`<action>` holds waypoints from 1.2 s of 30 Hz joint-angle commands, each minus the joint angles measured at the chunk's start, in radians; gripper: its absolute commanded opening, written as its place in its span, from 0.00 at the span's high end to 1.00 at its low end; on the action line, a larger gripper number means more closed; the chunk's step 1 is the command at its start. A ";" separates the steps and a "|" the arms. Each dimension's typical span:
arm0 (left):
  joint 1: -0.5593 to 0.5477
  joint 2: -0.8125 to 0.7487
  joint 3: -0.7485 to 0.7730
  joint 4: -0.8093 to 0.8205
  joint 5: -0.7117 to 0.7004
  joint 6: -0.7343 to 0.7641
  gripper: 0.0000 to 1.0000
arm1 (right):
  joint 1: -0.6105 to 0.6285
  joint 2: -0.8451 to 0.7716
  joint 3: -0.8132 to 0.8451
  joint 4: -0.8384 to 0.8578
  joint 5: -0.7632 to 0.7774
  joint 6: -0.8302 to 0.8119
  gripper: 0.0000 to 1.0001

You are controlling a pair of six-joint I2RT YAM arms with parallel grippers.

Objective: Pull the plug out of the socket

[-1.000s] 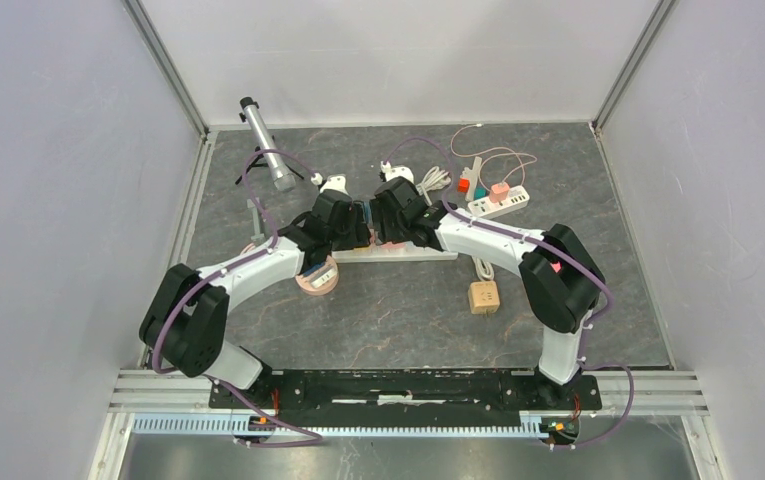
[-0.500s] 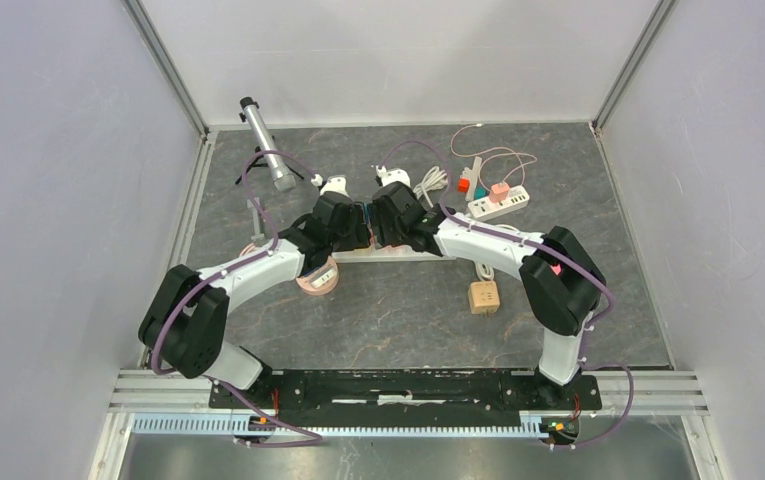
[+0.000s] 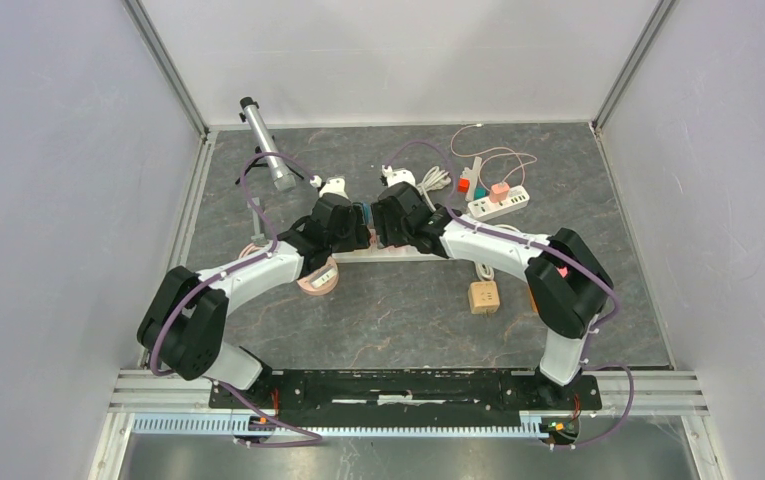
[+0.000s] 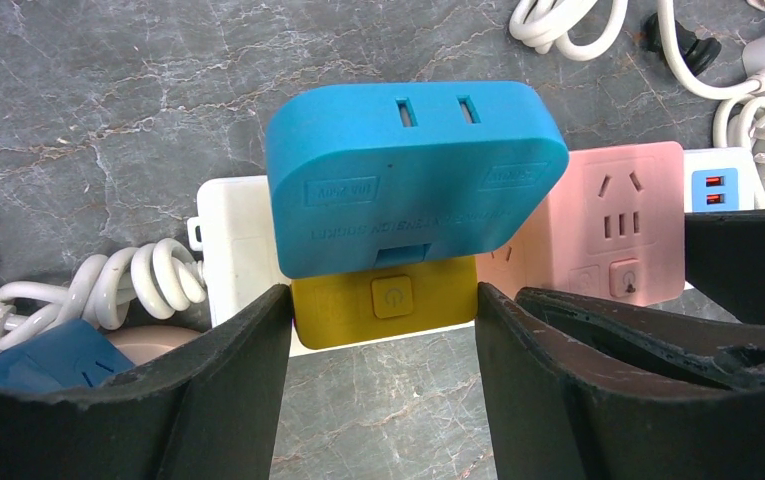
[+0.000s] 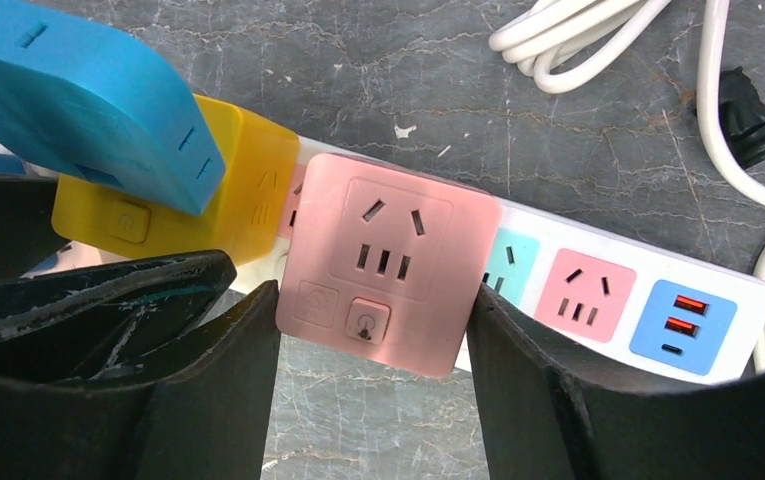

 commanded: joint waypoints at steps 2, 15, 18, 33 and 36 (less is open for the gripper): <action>0.000 0.027 -0.045 -0.082 -0.016 -0.037 0.47 | 0.006 -0.114 0.023 0.088 -0.108 0.013 1.00; 0.000 0.047 -0.017 -0.104 -0.017 -0.035 0.49 | 0.035 -0.095 0.049 0.004 0.002 -0.032 1.00; 0.000 0.046 -0.012 -0.105 -0.013 -0.033 0.49 | 0.019 -0.135 0.059 0.003 0.000 -0.031 1.00; 0.000 -0.028 0.085 -0.140 0.021 -0.005 0.10 | -0.140 -0.485 -0.110 -0.140 -0.039 -0.077 1.00; 0.000 -0.068 0.140 -0.185 0.056 0.015 0.04 | -0.186 -0.528 -0.129 -0.216 -0.104 -0.120 1.00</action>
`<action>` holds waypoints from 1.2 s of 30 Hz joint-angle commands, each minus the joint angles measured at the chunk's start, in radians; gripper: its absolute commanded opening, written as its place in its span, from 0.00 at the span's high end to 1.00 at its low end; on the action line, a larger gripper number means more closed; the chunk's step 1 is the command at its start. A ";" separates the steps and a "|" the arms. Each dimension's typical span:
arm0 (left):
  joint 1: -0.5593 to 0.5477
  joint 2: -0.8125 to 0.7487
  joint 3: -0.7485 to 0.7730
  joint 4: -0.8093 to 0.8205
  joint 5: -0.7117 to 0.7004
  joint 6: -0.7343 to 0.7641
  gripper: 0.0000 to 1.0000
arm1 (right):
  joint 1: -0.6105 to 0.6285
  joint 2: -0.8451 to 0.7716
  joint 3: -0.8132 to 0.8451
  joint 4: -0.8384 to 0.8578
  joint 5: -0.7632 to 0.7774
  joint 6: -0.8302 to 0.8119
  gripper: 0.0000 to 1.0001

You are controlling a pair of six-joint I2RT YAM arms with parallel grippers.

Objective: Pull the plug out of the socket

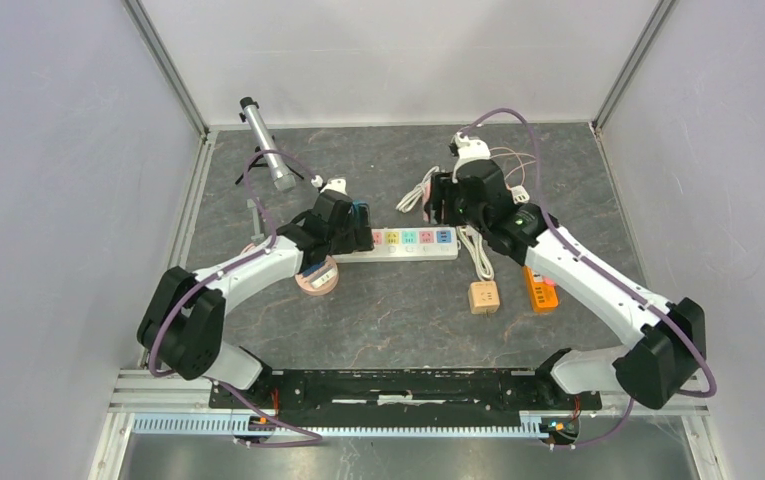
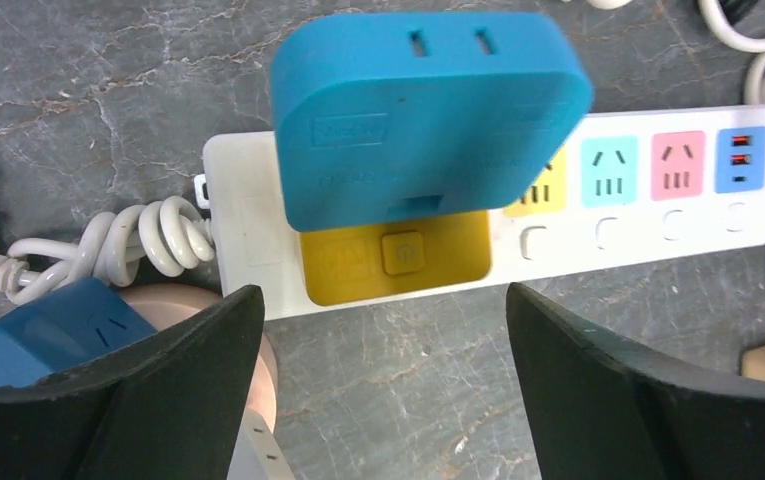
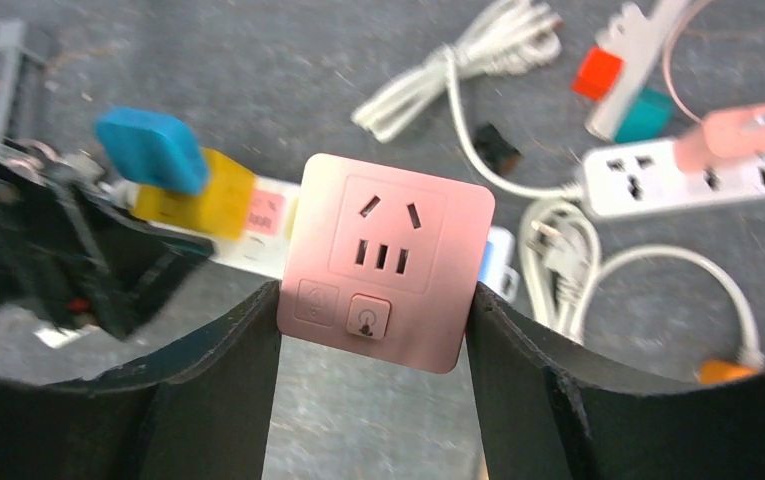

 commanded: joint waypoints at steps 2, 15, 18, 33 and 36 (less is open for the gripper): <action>-0.001 -0.102 0.109 -0.074 0.057 0.018 0.00 | -0.055 -0.068 -0.037 -0.154 -0.125 -0.094 1.00; -0.001 -0.224 0.097 -0.110 -0.003 0.063 0.00 | -0.052 -0.112 -0.240 -0.292 -0.488 -0.180 1.00; -0.001 -0.233 0.099 -0.105 -0.010 0.075 0.00 | -0.050 -0.118 -0.274 -0.346 -0.539 -0.193 1.00; -0.001 -0.229 0.106 -0.101 -0.062 0.107 0.00 | -0.045 -0.030 -0.323 -0.336 -0.533 -0.157 0.52; -0.001 -0.228 0.105 -0.106 -0.051 0.110 0.00 | -0.044 0.003 -0.315 -0.311 -0.511 -0.154 0.39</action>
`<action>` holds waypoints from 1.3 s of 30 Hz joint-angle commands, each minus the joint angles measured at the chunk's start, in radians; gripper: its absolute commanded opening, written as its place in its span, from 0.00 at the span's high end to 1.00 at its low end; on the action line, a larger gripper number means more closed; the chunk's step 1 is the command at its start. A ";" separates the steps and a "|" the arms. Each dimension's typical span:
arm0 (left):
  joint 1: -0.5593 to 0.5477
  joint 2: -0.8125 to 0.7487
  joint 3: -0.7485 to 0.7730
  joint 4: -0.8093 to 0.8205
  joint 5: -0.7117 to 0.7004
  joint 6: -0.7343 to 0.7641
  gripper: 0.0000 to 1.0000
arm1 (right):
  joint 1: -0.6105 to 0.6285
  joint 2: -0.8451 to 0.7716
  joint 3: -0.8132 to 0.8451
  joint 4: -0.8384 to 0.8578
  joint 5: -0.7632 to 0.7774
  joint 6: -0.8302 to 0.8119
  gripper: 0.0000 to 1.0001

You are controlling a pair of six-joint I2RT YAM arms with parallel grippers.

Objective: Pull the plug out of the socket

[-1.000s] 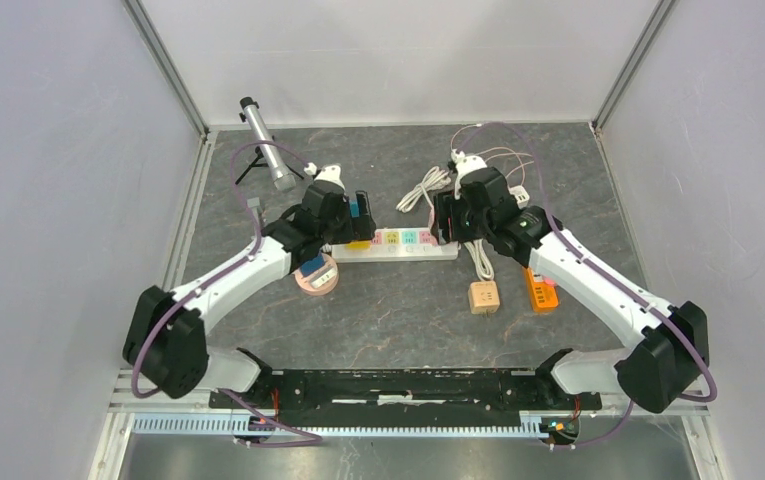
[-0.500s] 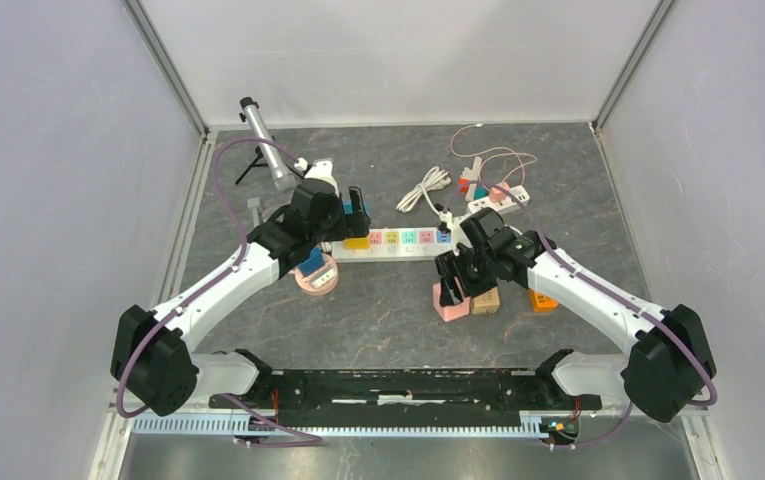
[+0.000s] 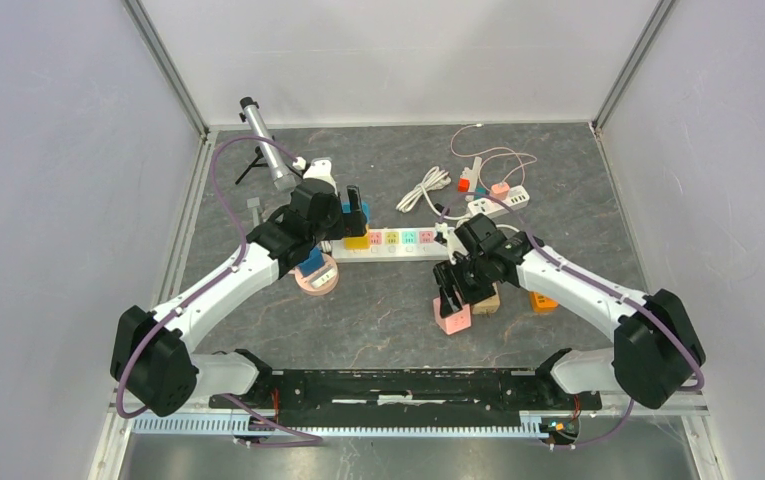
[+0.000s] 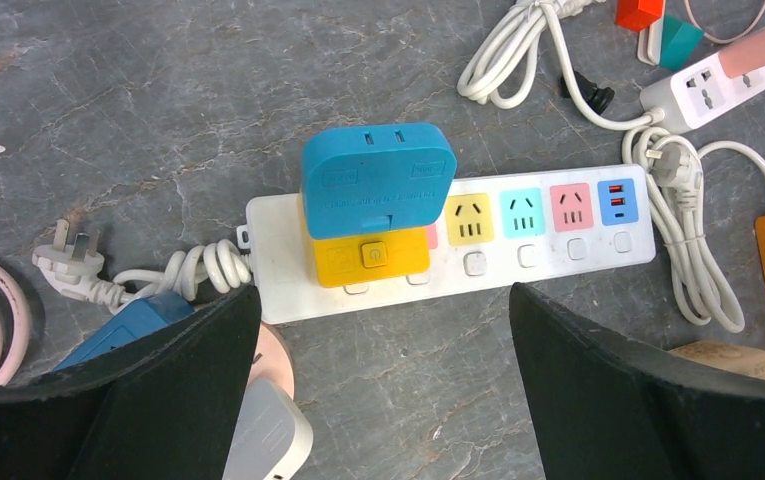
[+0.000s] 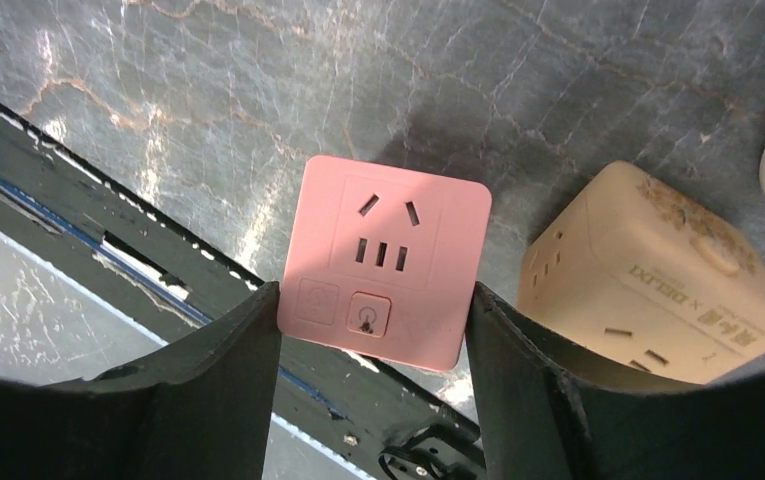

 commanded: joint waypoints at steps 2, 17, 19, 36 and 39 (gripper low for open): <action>0.000 -0.019 0.023 0.001 -0.012 0.050 0.00 | 0.004 0.052 0.033 0.075 0.038 0.011 0.32; 0.000 0.015 0.042 -0.019 -0.037 0.059 0.00 | 0.004 0.104 0.156 0.158 0.060 0.000 0.05; 0.000 0.017 0.046 -0.019 -0.040 0.062 0.00 | 0.004 0.102 0.185 0.177 0.059 0.000 0.04; -0.004 0.141 0.052 0.061 0.033 0.066 0.00 | 0.000 0.308 0.323 0.367 0.442 0.126 0.16; -0.020 0.173 0.055 0.090 0.004 0.085 0.01 | 0.000 0.340 0.341 0.358 0.467 0.123 0.22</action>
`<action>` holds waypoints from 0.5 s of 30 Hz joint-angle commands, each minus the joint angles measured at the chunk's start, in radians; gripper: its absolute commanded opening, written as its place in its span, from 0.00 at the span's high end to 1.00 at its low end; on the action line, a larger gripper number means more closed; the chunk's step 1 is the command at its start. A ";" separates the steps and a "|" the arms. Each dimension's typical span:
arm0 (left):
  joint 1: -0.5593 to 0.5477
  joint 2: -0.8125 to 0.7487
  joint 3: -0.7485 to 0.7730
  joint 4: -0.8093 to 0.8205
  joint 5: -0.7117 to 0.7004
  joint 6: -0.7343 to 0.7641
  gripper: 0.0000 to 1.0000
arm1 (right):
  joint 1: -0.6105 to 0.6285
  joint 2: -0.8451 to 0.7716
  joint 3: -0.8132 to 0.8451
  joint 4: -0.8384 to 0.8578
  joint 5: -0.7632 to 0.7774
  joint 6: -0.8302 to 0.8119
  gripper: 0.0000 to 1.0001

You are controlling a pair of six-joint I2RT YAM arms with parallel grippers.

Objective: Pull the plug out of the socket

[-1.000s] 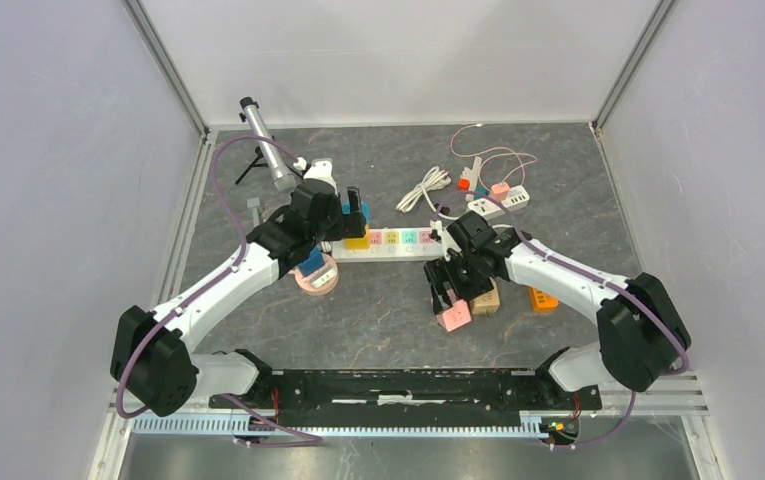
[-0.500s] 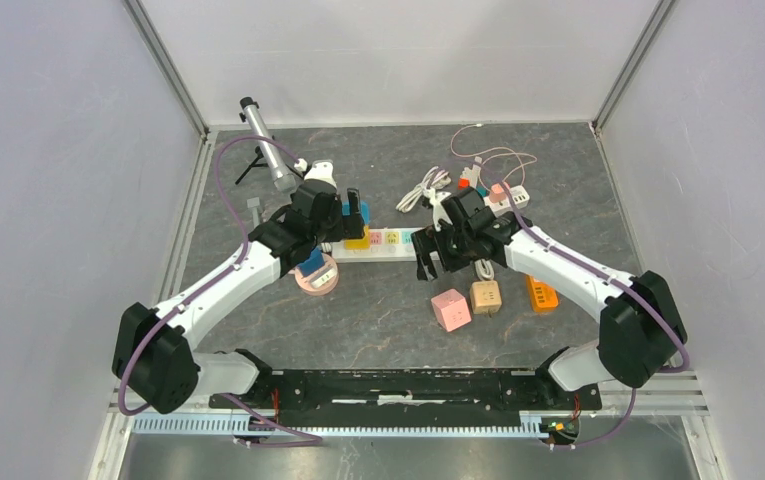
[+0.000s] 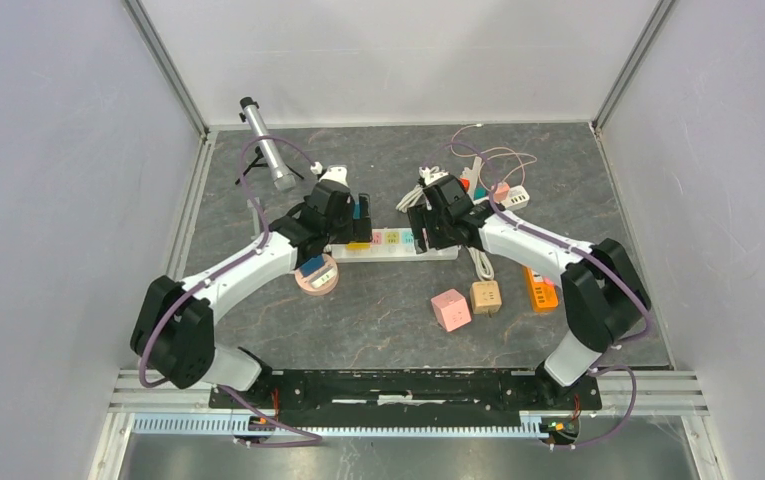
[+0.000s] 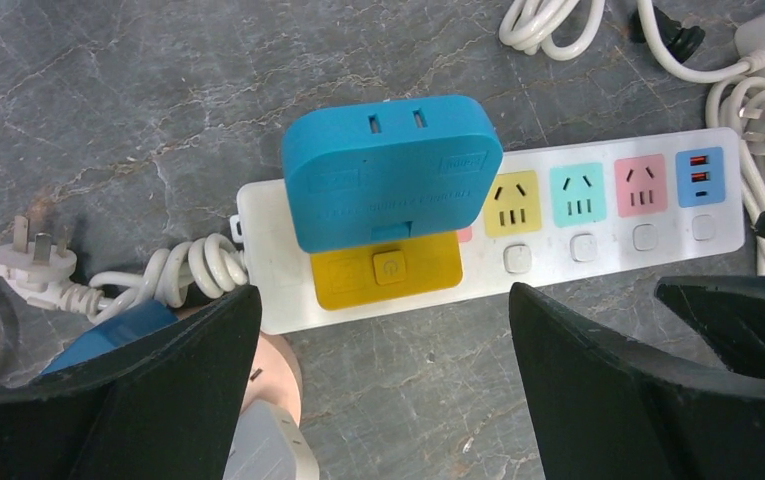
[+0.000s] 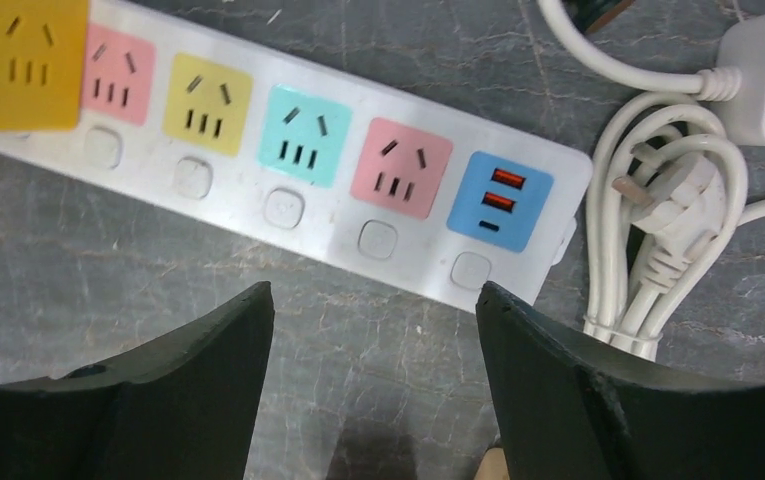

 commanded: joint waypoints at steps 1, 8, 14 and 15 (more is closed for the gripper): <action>-0.022 0.039 0.053 0.078 -0.029 0.065 0.02 | 0.000 0.027 0.067 0.028 0.083 0.020 0.24; -0.025 0.018 0.056 0.052 -0.081 0.048 0.01 | -0.001 0.000 0.033 0.217 -0.193 -0.084 0.27; -0.020 -0.098 -0.047 0.091 -0.066 0.010 0.10 | 0.000 0.026 0.052 0.467 -0.449 -0.088 0.31; -0.013 -0.116 -0.054 0.084 -0.066 -0.001 0.12 | 0.000 0.036 0.053 0.514 -0.474 -0.079 0.32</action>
